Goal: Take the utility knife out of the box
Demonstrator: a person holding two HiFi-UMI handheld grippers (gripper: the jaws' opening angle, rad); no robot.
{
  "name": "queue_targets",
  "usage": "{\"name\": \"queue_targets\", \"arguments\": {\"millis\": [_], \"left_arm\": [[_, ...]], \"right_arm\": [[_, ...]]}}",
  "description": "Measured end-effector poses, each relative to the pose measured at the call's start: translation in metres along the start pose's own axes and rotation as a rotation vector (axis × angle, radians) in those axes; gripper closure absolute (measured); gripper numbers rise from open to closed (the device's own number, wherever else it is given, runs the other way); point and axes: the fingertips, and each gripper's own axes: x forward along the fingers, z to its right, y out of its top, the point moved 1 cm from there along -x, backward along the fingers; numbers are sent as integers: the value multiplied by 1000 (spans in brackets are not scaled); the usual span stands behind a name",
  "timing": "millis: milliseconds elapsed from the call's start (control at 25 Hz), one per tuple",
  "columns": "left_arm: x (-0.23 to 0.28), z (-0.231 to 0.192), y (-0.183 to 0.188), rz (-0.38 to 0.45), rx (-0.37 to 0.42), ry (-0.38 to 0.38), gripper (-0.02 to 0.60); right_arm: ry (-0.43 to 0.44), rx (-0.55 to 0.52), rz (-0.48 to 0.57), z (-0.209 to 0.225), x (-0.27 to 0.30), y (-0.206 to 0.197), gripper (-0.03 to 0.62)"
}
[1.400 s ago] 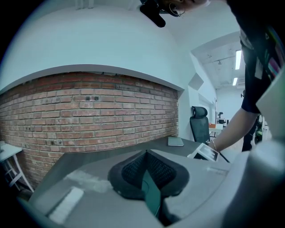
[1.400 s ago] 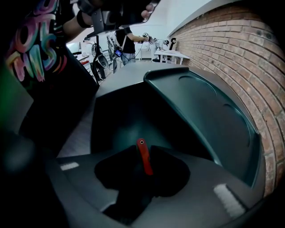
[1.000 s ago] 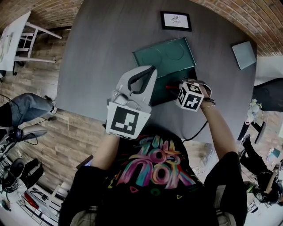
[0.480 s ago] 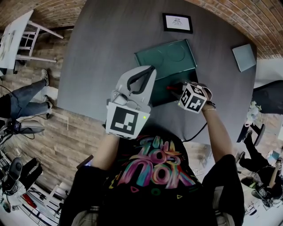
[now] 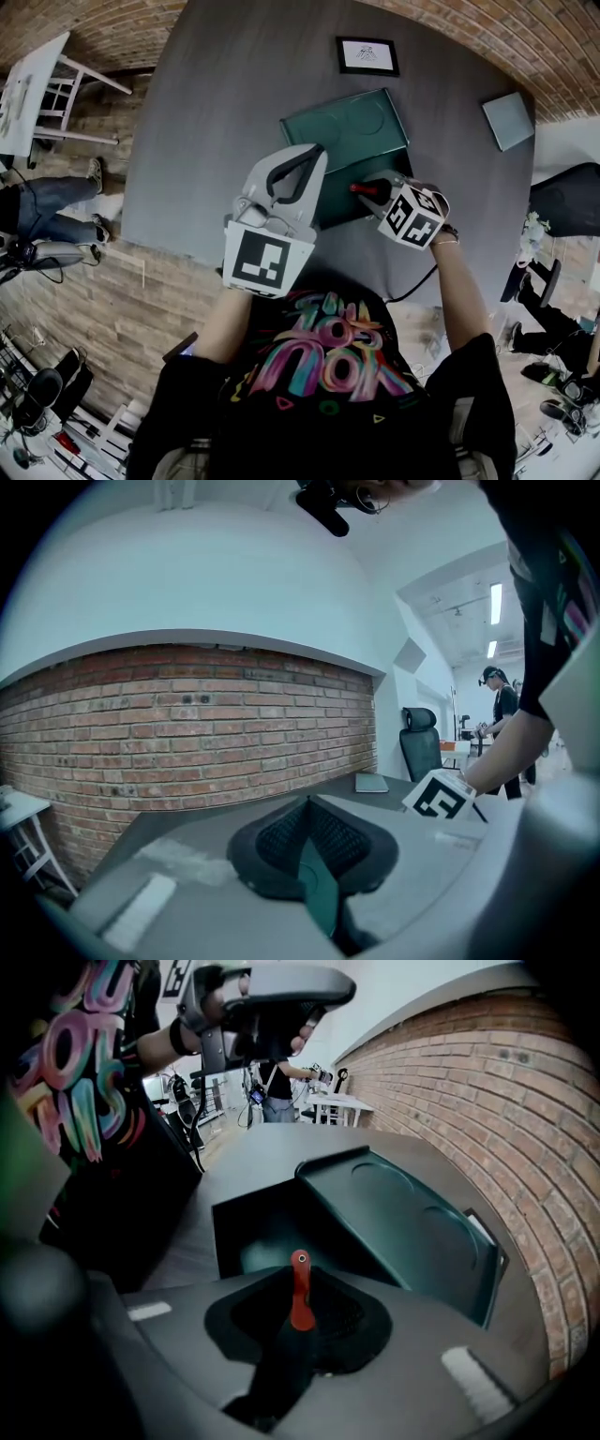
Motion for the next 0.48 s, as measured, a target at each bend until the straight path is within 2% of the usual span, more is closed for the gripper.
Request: {"name": "queue_targets", "arguments": {"millis": [480], "left_arm": [[-7,3,12,29,19,-7,581]], "right_arm": [[-193,5,171,13,-57,43,540]]}}
